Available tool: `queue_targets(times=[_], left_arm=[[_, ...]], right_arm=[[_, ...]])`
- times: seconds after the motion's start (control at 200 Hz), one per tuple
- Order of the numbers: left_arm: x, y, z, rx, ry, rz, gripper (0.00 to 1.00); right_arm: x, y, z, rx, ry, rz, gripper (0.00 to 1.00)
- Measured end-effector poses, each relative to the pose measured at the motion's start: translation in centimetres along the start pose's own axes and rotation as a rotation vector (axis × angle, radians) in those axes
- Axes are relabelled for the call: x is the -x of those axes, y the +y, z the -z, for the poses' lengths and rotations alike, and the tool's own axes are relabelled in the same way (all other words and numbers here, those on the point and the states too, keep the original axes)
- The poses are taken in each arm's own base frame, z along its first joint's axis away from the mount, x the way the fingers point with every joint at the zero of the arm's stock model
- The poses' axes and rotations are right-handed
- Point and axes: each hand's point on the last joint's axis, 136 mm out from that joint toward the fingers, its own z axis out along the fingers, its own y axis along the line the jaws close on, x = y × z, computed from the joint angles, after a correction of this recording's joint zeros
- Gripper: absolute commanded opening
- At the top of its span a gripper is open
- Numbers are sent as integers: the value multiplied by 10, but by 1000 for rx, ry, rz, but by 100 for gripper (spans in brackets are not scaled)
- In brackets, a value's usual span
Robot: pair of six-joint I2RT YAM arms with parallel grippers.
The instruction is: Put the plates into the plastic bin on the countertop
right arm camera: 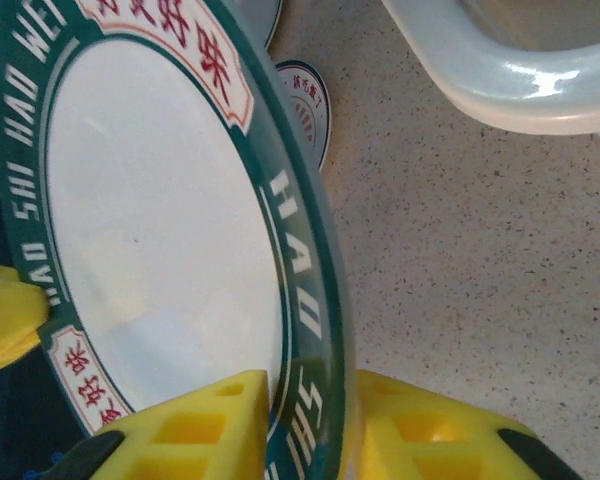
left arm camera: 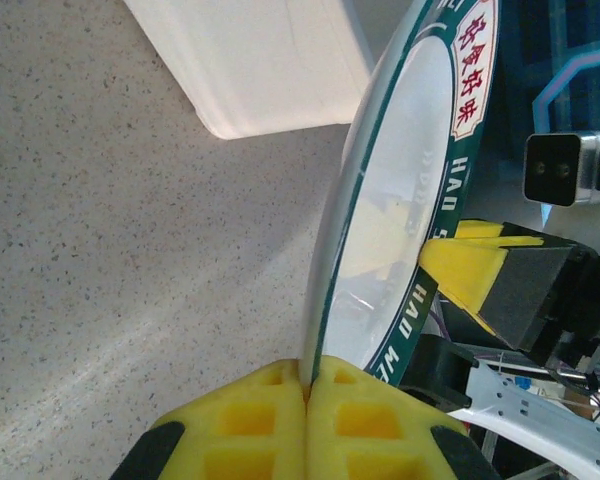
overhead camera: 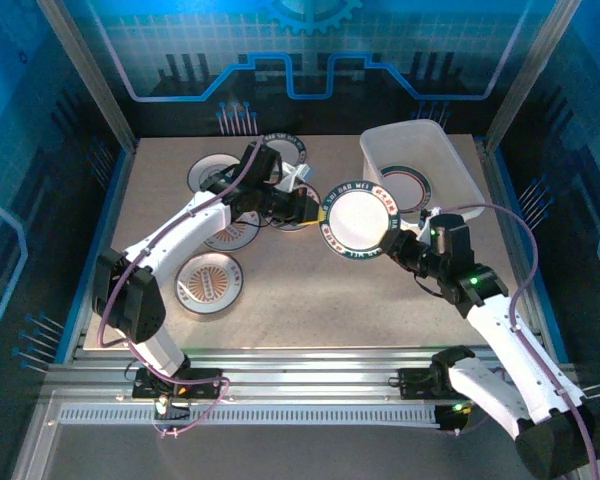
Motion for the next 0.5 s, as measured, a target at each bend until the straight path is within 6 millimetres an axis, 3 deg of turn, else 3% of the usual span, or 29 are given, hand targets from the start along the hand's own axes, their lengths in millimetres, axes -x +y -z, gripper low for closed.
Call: queue_targets(times=[0.29, 0.5], left_arm=[[1, 3, 0, 13, -7, 14, 0], [-4, 8, 1, 28, -9, 20, 11]], right_arm=[[4, 5, 4, 26, -30, -49, 12], [6, 11, 9, 58, -47, -64, 4]])
